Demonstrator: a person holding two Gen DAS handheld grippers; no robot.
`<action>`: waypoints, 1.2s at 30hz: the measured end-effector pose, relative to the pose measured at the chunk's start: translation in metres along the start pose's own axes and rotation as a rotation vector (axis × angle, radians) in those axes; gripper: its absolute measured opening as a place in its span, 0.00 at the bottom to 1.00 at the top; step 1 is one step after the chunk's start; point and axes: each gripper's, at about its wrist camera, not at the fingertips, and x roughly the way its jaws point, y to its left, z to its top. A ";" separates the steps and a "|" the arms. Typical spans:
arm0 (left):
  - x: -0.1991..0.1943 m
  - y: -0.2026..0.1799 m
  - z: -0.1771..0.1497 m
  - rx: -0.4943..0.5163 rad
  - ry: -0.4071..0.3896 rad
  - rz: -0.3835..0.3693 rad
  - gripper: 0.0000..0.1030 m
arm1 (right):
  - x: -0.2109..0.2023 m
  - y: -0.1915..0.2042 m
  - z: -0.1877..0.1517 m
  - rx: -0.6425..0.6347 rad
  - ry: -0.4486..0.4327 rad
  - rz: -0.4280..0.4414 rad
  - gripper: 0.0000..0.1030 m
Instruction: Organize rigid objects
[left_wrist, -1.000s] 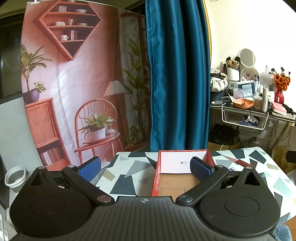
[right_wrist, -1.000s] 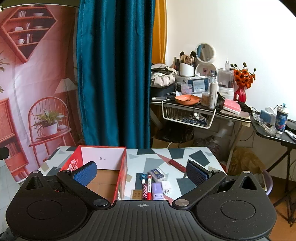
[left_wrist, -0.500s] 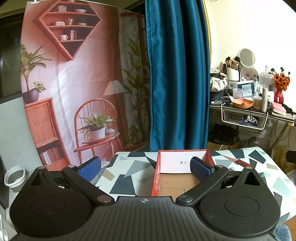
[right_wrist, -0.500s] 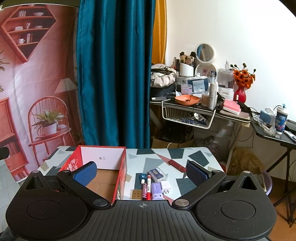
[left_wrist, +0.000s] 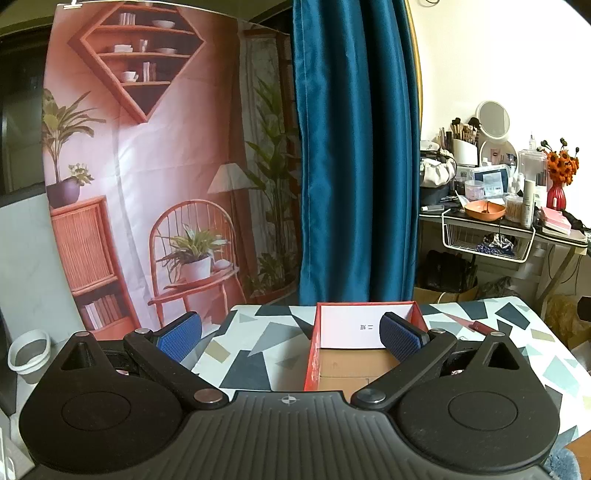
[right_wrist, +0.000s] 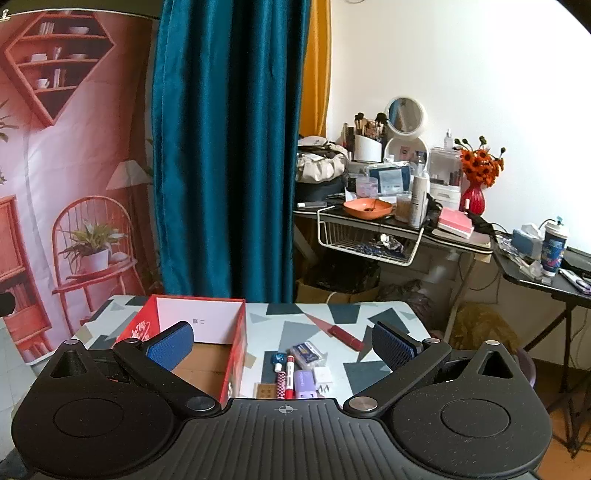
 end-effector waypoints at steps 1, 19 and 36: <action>0.000 -0.001 0.000 0.002 -0.002 0.000 1.00 | 0.000 -0.001 0.000 -0.001 -0.001 0.000 1.00; 0.000 0.001 -0.001 0.016 -0.001 0.000 1.00 | 0.000 -0.001 -0.002 0.013 0.006 -0.003 1.00; -0.004 0.001 -0.001 0.041 -0.062 -0.027 1.00 | 0.006 -0.004 -0.002 0.043 0.016 -0.003 1.00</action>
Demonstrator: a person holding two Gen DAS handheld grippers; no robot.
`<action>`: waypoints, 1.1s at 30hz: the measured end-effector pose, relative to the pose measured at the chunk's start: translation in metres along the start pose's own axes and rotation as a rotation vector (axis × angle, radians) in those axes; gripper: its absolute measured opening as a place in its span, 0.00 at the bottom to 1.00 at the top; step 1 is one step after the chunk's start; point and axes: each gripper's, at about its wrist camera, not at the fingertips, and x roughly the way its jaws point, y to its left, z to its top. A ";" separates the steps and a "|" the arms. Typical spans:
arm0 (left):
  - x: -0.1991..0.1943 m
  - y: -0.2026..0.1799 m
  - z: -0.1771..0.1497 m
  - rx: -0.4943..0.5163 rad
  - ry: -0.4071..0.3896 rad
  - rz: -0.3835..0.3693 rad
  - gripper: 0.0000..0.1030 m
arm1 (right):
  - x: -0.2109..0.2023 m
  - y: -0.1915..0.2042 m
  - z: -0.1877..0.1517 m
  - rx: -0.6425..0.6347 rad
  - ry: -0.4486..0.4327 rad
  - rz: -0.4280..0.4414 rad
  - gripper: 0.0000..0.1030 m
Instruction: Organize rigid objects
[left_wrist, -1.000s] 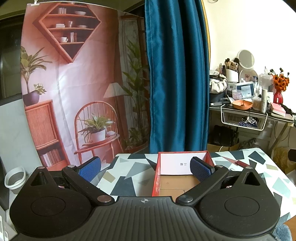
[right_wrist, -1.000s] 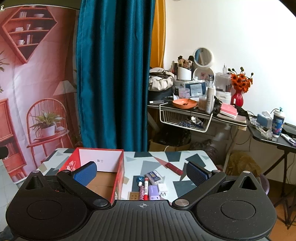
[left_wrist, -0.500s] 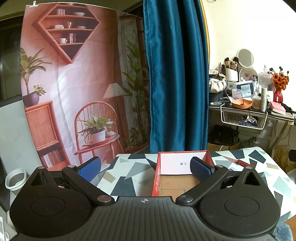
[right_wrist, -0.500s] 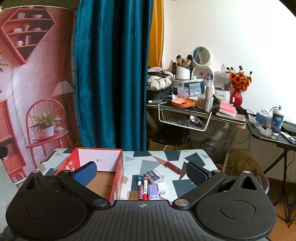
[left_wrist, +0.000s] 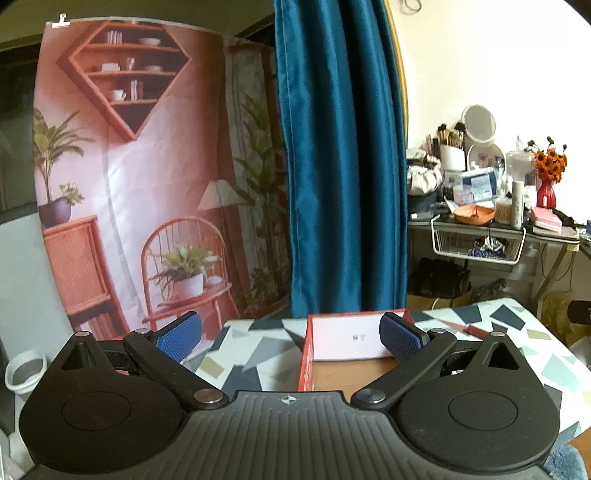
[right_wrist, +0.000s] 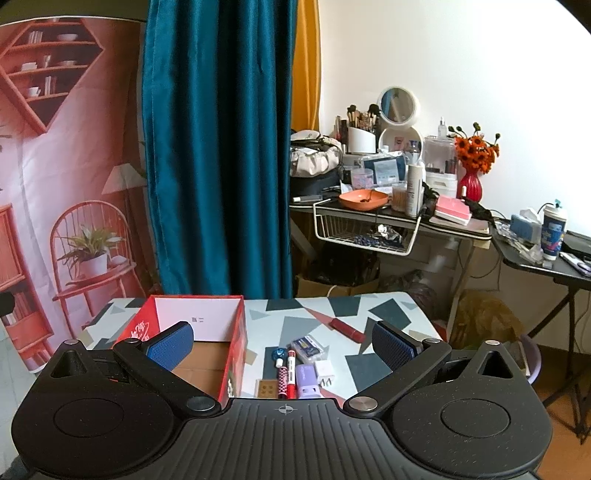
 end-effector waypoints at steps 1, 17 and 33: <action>0.001 0.001 0.001 -0.003 -0.010 0.004 1.00 | 0.000 -0.001 0.000 0.001 0.001 0.000 1.00; 0.055 -0.007 -0.013 0.018 -0.123 0.099 1.00 | 0.057 -0.015 -0.007 -0.005 -0.020 -0.015 1.00; 0.179 0.025 -0.086 -0.103 0.229 -0.006 1.00 | 0.193 -0.043 -0.062 0.063 0.028 -0.024 1.00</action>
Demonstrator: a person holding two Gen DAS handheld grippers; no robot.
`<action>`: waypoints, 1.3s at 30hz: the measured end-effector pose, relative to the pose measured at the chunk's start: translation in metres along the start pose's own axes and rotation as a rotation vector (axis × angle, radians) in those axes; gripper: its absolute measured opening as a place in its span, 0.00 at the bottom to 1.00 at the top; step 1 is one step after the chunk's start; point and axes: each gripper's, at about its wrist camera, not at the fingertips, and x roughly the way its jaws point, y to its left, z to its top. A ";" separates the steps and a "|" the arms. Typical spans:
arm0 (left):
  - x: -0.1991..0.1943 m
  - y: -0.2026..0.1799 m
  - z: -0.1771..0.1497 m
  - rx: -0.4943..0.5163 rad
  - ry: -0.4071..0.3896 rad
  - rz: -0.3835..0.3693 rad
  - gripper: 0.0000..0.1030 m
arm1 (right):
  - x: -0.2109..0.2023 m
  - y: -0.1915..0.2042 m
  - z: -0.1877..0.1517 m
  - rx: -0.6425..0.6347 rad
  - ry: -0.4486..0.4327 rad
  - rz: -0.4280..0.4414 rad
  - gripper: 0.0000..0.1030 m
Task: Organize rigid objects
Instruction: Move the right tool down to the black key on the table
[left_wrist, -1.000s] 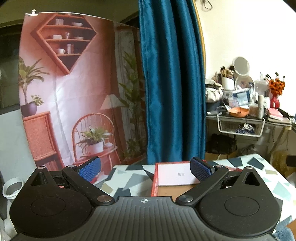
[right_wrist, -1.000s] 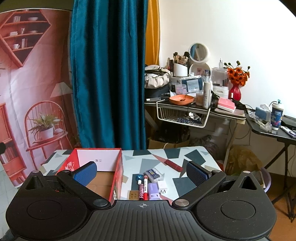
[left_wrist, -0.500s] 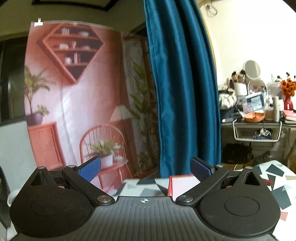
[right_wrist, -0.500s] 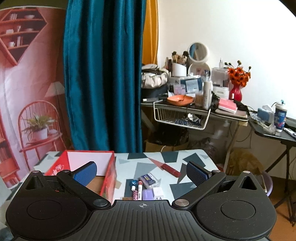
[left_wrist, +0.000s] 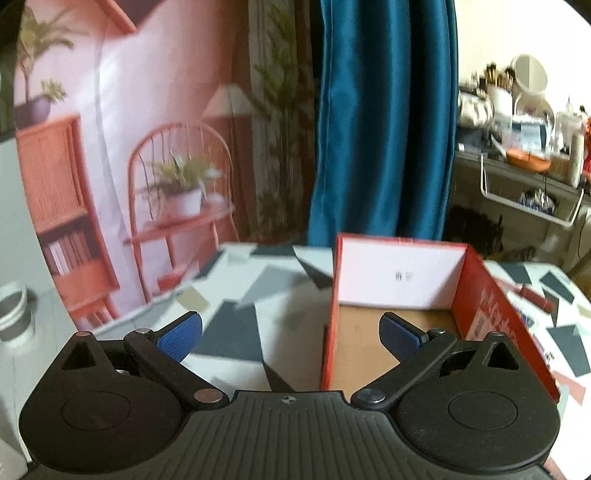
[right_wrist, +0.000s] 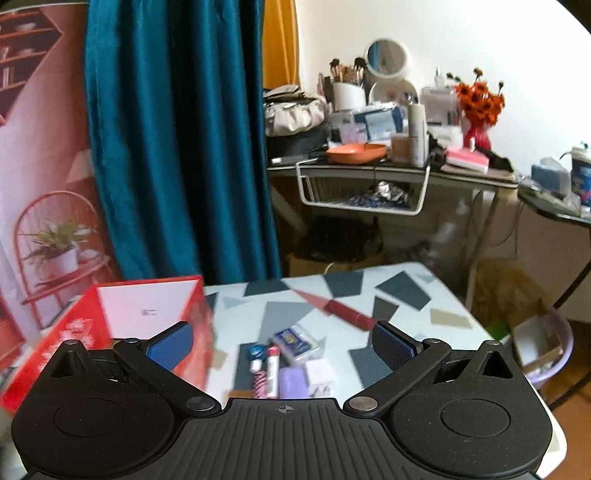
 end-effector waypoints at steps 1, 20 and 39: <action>0.003 0.000 -0.001 0.004 0.016 -0.013 0.99 | 0.008 -0.001 -0.003 -0.001 0.017 -0.018 1.00; 0.048 0.001 -0.021 -0.014 0.219 -0.018 0.79 | 0.090 -0.026 -0.089 -0.028 0.247 0.064 0.74; 0.047 -0.001 -0.023 0.043 0.251 -0.074 0.11 | 0.092 -0.041 -0.106 0.055 0.288 0.063 0.67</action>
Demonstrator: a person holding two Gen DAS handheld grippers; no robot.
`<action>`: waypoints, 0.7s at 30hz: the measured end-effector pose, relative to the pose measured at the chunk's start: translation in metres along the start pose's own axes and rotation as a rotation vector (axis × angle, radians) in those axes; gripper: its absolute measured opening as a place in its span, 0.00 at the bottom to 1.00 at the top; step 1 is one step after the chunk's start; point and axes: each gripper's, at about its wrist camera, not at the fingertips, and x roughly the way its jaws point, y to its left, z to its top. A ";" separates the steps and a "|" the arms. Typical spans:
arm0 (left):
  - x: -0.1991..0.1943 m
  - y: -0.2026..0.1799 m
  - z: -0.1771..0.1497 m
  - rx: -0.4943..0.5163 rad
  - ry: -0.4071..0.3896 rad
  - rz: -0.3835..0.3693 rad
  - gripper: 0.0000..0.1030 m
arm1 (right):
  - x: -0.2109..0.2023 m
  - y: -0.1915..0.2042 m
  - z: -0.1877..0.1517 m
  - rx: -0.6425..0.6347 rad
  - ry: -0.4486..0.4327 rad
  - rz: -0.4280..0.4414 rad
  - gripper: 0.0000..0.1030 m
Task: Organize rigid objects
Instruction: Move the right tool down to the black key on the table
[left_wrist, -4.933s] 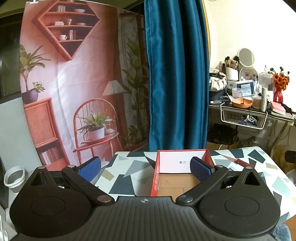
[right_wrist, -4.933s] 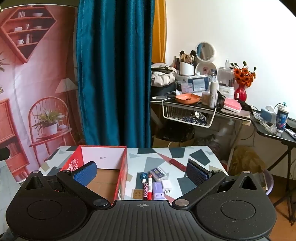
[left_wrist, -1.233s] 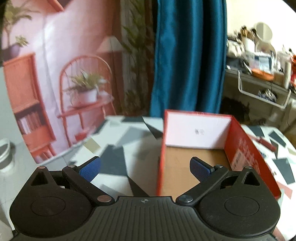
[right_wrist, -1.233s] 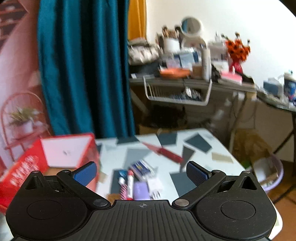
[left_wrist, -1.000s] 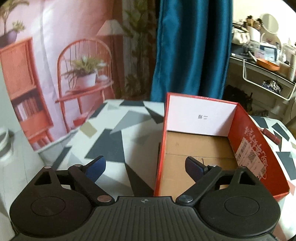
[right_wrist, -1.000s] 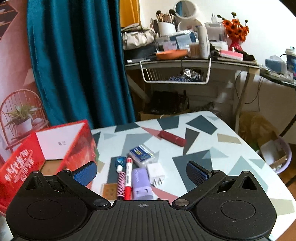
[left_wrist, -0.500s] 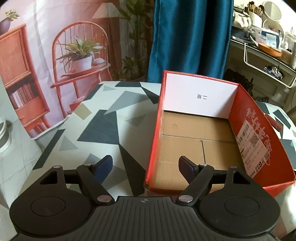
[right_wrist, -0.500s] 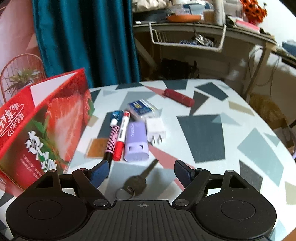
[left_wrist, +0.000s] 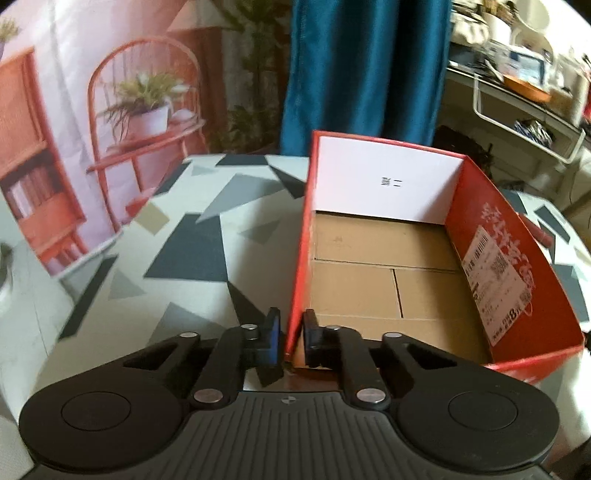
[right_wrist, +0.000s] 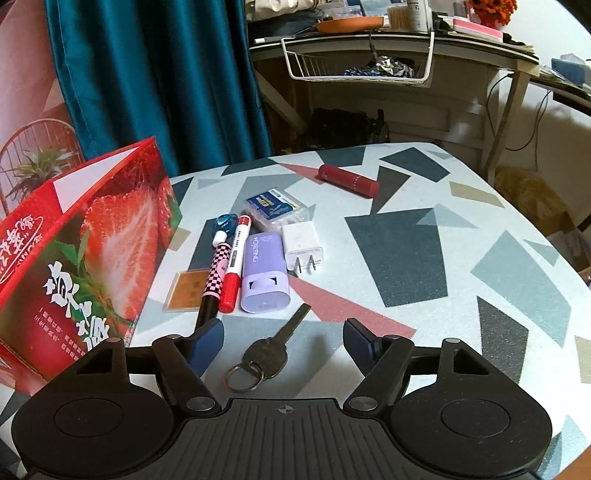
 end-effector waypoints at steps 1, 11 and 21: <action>-0.001 -0.003 -0.001 0.019 -0.006 0.007 0.11 | 0.000 0.000 0.000 0.000 0.002 0.003 0.67; -0.001 0.009 -0.005 0.022 -0.018 -0.024 0.09 | 0.006 0.007 -0.007 -0.017 0.038 0.007 0.63; -0.002 0.004 -0.006 0.033 -0.029 -0.016 0.10 | 0.022 0.013 -0.011 -0.035 0.073 0.011 0.53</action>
